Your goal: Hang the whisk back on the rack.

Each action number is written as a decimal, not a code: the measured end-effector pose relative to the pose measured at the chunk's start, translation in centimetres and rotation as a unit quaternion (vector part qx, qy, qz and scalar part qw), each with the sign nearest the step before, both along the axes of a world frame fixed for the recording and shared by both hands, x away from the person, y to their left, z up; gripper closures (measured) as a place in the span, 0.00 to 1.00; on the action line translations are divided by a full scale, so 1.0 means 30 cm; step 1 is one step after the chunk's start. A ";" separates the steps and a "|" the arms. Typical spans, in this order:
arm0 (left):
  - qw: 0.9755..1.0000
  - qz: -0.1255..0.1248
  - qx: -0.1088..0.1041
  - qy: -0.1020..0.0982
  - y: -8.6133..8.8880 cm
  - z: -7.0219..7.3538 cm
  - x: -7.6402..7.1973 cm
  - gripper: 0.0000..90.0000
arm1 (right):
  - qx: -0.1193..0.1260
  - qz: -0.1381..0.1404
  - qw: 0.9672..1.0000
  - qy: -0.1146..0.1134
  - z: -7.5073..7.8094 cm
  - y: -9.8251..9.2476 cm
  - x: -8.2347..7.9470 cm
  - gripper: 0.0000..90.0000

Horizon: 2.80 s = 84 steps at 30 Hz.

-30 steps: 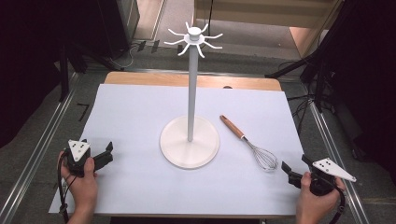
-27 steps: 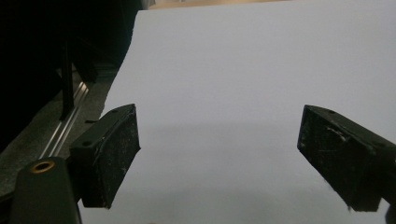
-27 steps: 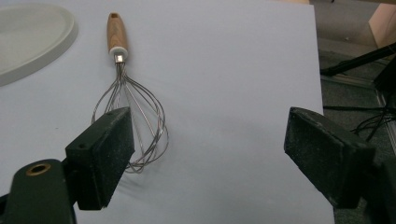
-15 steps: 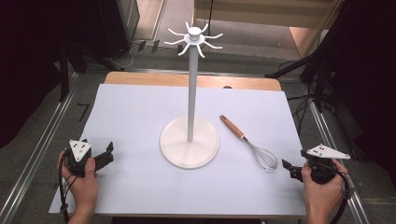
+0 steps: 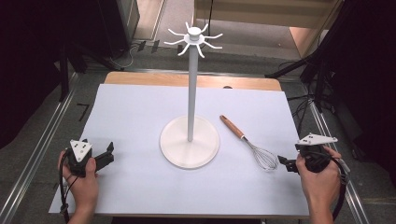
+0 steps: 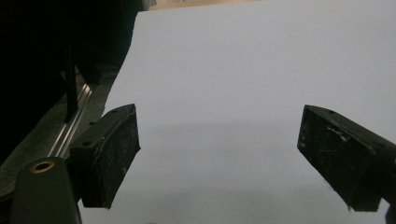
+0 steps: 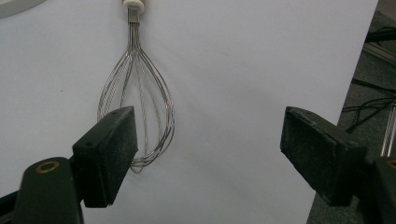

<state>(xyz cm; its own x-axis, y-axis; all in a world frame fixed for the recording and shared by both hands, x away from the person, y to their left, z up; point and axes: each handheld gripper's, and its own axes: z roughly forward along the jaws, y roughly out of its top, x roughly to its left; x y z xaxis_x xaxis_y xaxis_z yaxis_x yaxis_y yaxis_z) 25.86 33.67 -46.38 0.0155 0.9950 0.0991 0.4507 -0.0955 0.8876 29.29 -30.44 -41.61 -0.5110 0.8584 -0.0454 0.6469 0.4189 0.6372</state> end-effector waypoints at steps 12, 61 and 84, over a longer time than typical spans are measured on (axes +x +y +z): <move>1.000 0.000 -0.002 -0.001 0.001 0.000 0.000 0.15 | -0.025 0.032 0.999 0.032 0.033 0.068 0.066 0.28; 1.000 -0.002 -0.002 0.005 0.001 0.000 0.003 0.15 | -0.094 0.097 0.973 0.188 -0.001 0.317 0.295 0.69; 1.000 -0.001 -0.002 0.006 0.001 0.000 0.003 0.15 | -0.102 0.089 0.960 0.245 -0.063 0.373 0.363 0.81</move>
